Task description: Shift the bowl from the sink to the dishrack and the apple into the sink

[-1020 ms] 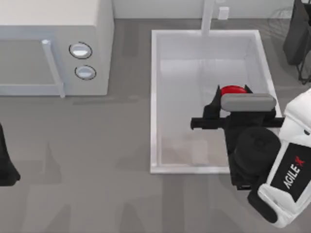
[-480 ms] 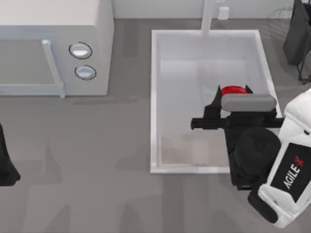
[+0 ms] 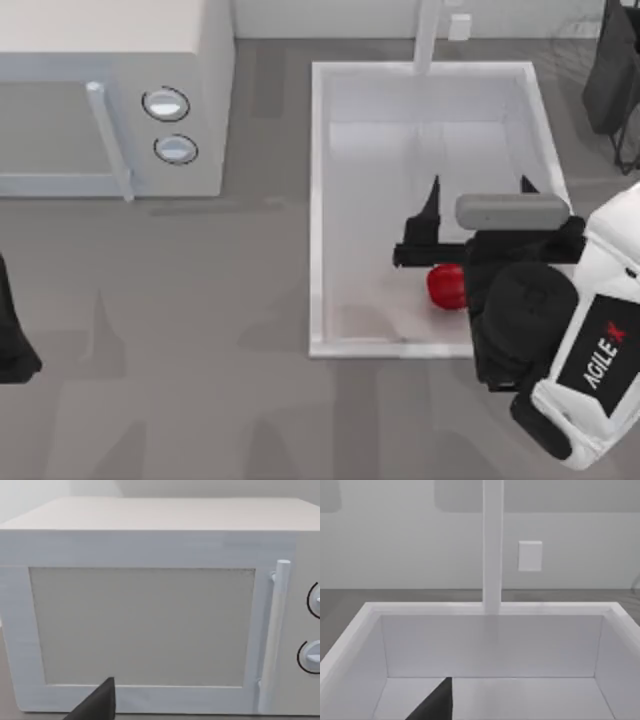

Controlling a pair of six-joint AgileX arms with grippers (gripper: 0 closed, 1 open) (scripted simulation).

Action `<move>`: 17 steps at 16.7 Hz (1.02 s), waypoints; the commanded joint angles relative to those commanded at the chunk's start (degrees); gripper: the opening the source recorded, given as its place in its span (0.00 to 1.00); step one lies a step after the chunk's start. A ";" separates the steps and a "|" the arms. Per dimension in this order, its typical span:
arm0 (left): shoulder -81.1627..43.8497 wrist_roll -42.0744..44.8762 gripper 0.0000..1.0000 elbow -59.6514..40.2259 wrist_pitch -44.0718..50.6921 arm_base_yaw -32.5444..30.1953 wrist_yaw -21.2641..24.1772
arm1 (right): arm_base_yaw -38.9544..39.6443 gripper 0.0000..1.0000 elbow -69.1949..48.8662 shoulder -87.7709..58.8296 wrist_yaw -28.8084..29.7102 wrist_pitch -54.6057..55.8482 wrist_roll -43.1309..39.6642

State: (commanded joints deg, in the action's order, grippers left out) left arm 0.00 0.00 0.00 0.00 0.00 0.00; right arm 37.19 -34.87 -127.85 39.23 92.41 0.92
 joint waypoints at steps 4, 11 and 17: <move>0.00 0.00 1.00 0.00 0.00 0.00 0.00 | 0.00 1.00 0.00 0.00 0.00 0.00 0.00; 0.00 0.00 1.00 0.00 0.00 0.00 0.00 | -2.55 1.00 1.40 5.63 -1.17 -5.22 1.16; 0.00 0.00 1.00 0.00 0.00 0.00 0.00 | -11.47 1.00 7.80 30.96 -6.47 -24.63 3.72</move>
State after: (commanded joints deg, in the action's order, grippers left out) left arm 0.00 0.00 0.00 0.00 0.00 0.00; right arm 25.72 -27.07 -96.89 32.76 67.78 4.63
